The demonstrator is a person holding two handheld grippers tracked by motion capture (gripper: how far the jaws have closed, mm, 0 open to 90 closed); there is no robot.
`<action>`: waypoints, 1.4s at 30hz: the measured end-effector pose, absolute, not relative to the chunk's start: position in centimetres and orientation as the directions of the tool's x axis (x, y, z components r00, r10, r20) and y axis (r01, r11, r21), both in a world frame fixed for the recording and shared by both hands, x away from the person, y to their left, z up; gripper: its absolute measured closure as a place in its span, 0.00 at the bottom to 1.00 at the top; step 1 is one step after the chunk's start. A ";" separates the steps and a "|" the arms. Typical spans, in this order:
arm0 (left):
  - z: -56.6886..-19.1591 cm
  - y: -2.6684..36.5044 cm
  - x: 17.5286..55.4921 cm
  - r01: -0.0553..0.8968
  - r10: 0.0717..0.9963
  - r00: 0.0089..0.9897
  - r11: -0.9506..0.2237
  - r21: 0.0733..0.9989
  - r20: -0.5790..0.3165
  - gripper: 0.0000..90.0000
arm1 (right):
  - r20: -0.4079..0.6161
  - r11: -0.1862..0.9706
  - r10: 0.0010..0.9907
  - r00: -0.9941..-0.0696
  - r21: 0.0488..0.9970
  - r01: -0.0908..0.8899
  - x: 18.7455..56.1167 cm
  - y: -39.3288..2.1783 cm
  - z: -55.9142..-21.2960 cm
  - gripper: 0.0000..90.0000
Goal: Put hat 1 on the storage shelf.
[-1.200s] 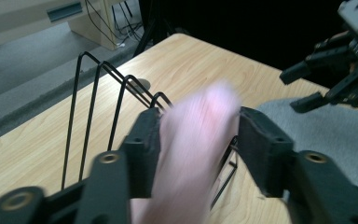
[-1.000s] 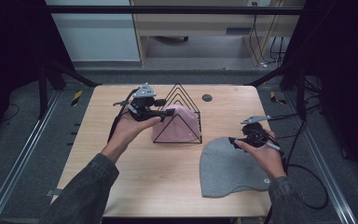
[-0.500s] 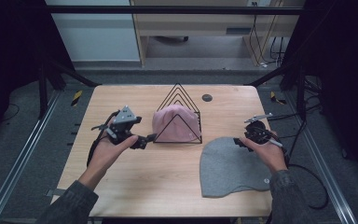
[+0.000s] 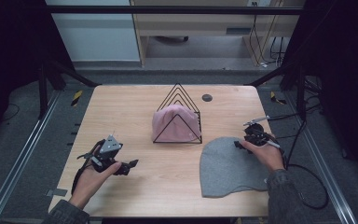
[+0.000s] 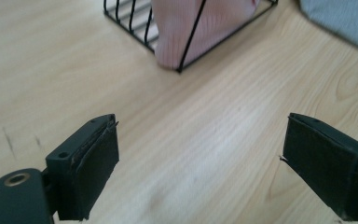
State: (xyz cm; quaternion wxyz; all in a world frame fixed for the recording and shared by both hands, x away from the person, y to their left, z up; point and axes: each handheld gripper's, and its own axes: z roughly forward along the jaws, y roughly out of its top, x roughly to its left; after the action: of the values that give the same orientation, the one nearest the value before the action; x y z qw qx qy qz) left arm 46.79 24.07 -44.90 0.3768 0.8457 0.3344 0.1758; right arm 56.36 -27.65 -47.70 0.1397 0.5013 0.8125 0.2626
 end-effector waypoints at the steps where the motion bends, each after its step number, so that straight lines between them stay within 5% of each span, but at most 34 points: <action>1: -45.0 24.2 46.6 0.440 0.702 0.711 -0.485 0.756 0.036 0.11 | 0.035 0.361 0.887 -0.460 0.569 0.739 56.4 -27.7 -47.8 0.48; 8: -45.1 24.9 46.5 0.458 0.716 0.698 -0.452 0.765 0.005 0.11 | 0.027 0.374 0.884 -0.467 0.556 0.742 56.3 -27.5 -48.1 0.55; 22: -45.4 25.2 46.8 0.472 0.719 0.695 -0.454 0.756 -0.002 0.12 | 0.073 0.387 0.857 -0.511 0.563 0.730 55.8 -27.4 -48.2 0.95; 30: -45.6 25.2 46.9 0.480 0.720 0.694 -0.456 0.749 -0.007 0.12 | 0.078 0.379 0.845 -0.529 0.609 0.697 55.0 -27.4 -47.5 0.96; 42: -45.7 25.3 47.1 0.487 0.723 0.691 -0.455 0.745 -0.010 0.12 | 0.085 0.375 0.765 -0.638 0.747 0.550 51.5 -25.8 -41.6 0.96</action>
State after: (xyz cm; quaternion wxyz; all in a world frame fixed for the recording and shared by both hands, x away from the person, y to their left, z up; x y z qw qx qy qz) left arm 47.08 25.29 -45.69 0.3773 0.8386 0.3607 0.1562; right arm 51.49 -25.81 -41.55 0.1389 0.4021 0.8175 0.3883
